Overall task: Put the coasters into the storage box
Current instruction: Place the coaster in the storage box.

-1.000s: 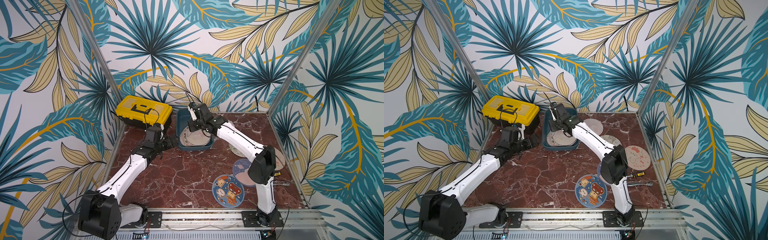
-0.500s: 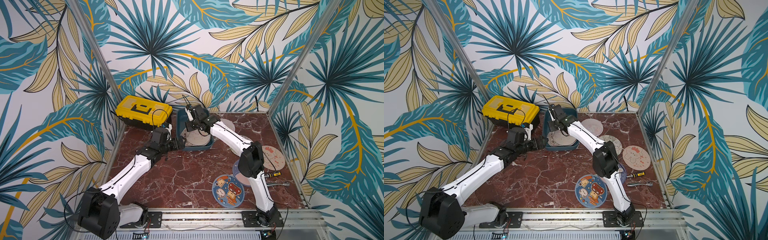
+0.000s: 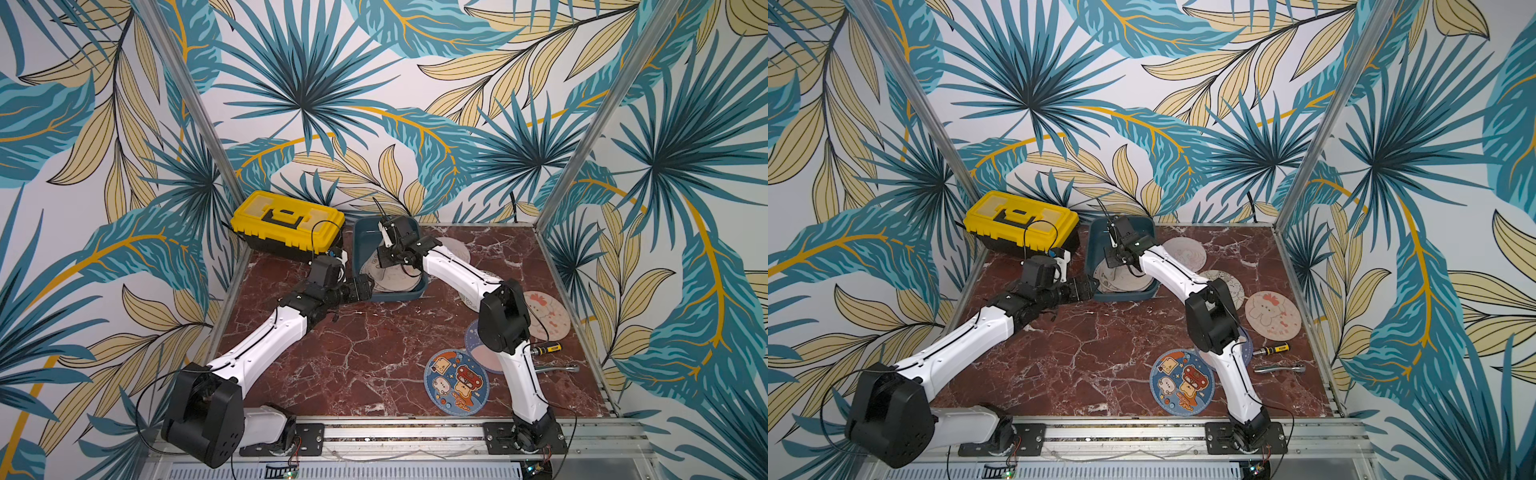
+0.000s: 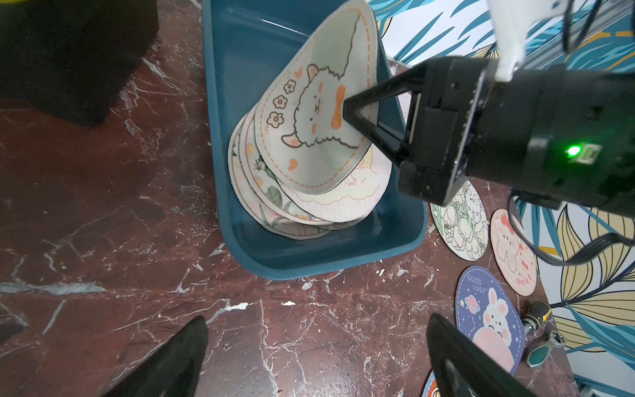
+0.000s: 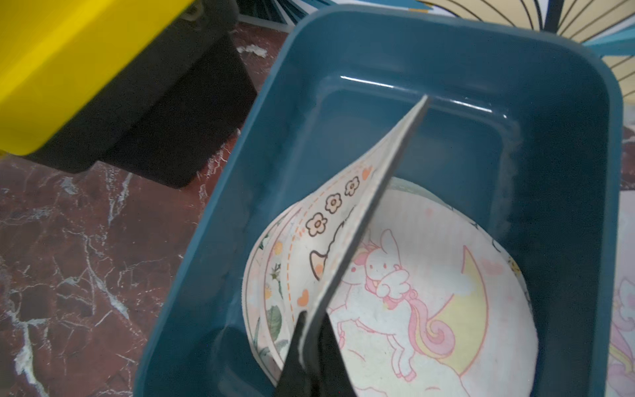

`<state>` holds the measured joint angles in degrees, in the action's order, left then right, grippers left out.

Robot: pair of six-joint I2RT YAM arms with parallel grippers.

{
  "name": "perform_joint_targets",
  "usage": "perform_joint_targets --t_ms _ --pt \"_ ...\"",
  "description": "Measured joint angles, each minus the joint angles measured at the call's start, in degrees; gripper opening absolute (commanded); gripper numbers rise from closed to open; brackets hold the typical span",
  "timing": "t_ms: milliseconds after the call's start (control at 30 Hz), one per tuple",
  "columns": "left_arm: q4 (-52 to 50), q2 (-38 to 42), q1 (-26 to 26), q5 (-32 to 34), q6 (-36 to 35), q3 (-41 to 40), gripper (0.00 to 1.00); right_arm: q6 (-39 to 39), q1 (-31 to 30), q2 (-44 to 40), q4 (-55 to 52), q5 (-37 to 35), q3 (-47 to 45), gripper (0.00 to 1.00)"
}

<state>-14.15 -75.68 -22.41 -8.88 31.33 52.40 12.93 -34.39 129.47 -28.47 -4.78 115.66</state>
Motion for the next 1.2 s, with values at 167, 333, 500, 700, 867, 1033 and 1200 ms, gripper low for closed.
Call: perform_joint_targets --t_ms 167,333,500,700,867,1033,1200 --pt "0.2 -0.5 0.0 0.1 0.0 0.0 1.0 2.4 1.4 0.0 0.8 -1.6 -6.1 0.0" --pt "0.3 -0.9 -0.1 0.1 0.0 0.0 0.99 4.0 2.0 0.0 0.8 -2.6 -8.2 0.0" --pt "0.3 -1.0 -0.4 0.1 0.0 0.0 0.99 4.7 2.0 0.0 0.8 -2.8 -8.2 0.07" --pt "0.3 -1.4 -0.4 0.2 -0.1 0.0 0.99 5.2 2.0 0.0 -0.1 -3.0 -8.2 0.23" --pt "0.3 -2.1 -0.4 0.1 -0.4 0.0 0.99 5.1 2.0 -1.0 -0.5 -3.0 -9.4 0.4" --pt "0.3 -3.0 -0.7 -0.2 -0.9 0.1 0.99 4.7 2.0 -3.3 -1.5 -3.6 -10.2 0.53" --pt "0.2 -4.3 -0.9 -0.6 -1.5 1.2 0.99 4.2 2.1 -7.8 -2.2 -5.2 -11.4 0.6"
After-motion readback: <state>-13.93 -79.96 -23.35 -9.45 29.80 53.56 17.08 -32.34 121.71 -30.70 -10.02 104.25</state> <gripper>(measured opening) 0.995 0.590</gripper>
